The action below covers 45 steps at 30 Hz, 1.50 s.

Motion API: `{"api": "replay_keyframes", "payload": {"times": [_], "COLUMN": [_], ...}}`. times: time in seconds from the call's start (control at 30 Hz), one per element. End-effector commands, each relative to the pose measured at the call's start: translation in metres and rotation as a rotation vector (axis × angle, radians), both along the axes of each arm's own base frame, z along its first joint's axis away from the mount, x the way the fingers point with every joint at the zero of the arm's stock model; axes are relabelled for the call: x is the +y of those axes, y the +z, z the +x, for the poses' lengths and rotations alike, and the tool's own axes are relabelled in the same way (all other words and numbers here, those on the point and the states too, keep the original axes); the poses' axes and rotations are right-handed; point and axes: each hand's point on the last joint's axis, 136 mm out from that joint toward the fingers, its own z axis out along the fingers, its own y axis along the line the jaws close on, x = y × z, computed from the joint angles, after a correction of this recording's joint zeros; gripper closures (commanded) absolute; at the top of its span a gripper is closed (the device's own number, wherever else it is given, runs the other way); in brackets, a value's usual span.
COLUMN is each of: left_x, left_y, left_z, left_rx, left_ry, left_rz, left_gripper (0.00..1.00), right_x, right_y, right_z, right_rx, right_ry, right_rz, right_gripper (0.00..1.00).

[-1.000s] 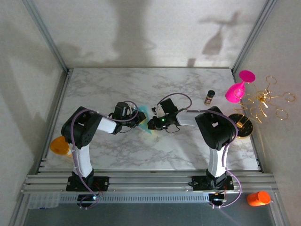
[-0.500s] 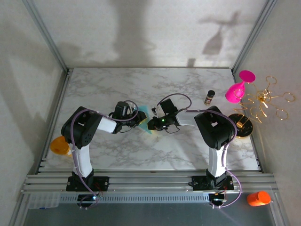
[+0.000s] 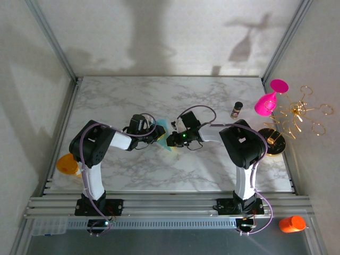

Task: Fold a paper plane with a square sheet of paper (pick it up from the middle)
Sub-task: Fourth fold the wing at the center of the table.

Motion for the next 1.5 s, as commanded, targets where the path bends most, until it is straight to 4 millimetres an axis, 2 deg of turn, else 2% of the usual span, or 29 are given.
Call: {"api": "replay_keyframes", "payload": {"times": [0.0,0.17,0.37,0.67,1.1,1.47], "left_x": [0.017,0.019,0.018,0.02,0.023,0.025], "left_y": [-0.046,-0.048,-0.048,-0.052,-0.061,-0.069], "left_z": [-0.017,-0.017,-0.017,-0.019,-0.021,-0.024], "left_rx": [0.131,0.136,0.138,0.155,0.187,0.213], "left_ry": [0.032,0.038,0.04,0.043,0.049,0.052], "left_rz": [0.108,0.114,0.112,0.119,0.151,0.168], "left_gripper": [0.77,0.77,0.77,0.77,0.77,0.77], "right_x": [0.001,0.0,0.001,-0.003,-0.007,-0.012], "right_y": [0.012,0.013,0.003,-0.009,-0.01,-0.02], "right_z": [-0.01,-0.018,-0.026,-0.024,-0.02,-0.022], "right_rx": [0.003,0.013,0.04,0.044,0.027,0.043], "right_ry": [0.016,0.019,0.026,0.011,-0.008,-0.017], "right_rz": [0.024,0.029,0.016,-0.028,-0.054,-0.093], "right_gripper": [0.83,0.83,0.83,0.83,0.83,0.83]}}
